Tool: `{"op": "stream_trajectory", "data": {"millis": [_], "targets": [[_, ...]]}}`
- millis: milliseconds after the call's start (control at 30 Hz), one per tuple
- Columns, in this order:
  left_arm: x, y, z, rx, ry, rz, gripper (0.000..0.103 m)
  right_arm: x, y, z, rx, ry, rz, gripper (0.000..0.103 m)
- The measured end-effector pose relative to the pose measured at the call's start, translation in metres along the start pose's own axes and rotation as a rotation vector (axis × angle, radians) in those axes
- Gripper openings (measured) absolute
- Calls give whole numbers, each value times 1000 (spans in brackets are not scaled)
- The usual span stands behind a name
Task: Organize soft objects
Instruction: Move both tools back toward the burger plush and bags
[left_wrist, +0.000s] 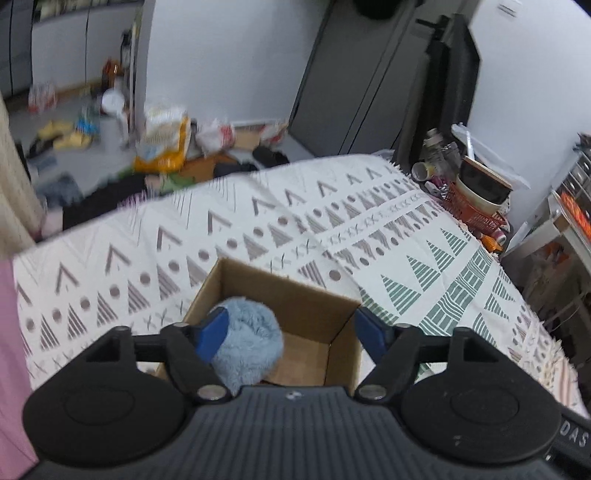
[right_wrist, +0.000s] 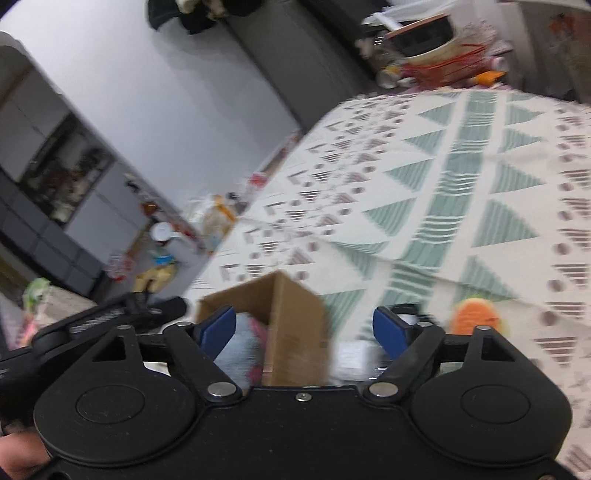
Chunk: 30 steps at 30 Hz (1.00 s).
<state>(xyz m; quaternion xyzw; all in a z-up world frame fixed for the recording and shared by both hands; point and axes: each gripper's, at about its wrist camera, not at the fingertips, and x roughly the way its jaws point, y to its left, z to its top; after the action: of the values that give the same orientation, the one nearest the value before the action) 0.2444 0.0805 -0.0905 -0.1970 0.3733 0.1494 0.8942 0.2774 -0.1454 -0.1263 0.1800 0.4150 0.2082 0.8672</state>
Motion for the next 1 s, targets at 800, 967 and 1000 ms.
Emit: {"op": "stream_trajectory", "data": {"millis": [800, 967, 1000], "targets": [[-40, -86, -24, 107, 12, -48, 78, -59, -79, 11, 138, -30, -43, 103], [-39, -96, -30, 108, 18, -51, 78, -57, -91, 9, 171, 5, -54, 103], [-38, -98, -31, 112, 21, -46, 78, -57, -94, 9, 178, 12, -57, 103]]}}
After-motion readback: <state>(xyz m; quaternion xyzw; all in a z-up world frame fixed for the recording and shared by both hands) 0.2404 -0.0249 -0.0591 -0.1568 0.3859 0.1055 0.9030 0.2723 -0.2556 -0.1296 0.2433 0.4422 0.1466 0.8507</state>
